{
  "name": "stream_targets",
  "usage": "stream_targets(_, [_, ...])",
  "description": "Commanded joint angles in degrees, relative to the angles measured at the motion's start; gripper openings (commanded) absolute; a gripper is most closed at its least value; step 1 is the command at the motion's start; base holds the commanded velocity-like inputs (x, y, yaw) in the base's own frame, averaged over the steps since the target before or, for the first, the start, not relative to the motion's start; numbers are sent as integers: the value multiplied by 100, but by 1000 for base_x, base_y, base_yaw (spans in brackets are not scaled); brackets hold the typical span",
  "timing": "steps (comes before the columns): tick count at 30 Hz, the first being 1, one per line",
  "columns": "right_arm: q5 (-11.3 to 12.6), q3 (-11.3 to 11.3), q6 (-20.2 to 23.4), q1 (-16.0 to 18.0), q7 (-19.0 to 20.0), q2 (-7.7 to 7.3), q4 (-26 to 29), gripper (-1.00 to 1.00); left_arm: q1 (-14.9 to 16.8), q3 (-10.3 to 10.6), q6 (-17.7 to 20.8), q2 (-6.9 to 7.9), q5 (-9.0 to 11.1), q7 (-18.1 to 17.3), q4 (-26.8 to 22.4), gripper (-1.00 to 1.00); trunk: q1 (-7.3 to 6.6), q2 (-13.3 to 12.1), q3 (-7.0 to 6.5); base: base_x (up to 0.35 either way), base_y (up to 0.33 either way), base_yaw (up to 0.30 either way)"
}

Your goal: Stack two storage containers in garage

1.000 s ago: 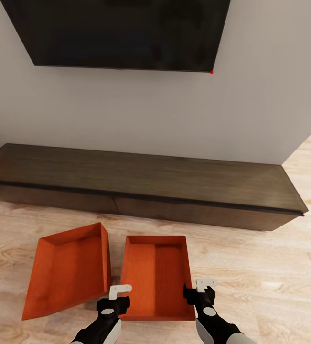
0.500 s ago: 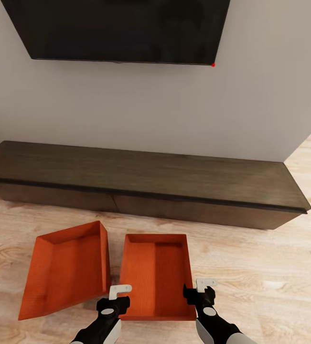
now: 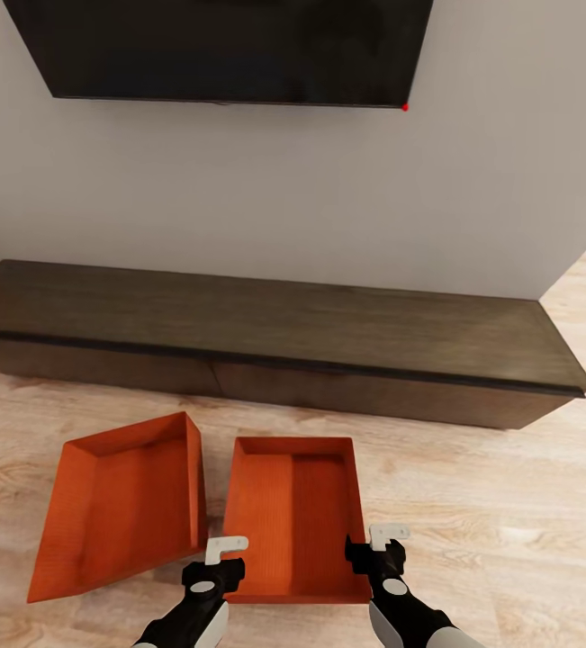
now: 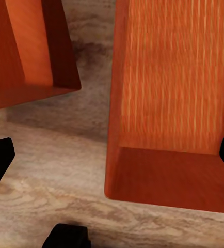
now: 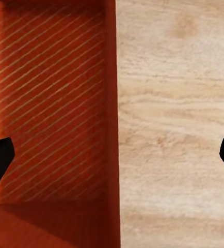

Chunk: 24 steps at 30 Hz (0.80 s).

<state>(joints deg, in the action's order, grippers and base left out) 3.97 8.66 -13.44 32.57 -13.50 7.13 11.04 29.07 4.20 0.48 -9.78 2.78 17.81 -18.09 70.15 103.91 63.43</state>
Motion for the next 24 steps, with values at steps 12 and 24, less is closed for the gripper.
stream_targets(12, [42,48,-18,4,-30,-1,-6,100,2,45,4,3,29,39,-2,100,264,484,219,0,0,0])
stream_targets(24, [46,48,-18,4,-30,-9,-6,100,2,40,13,3,29,39,-2,100,527,965,435,0,0,0])
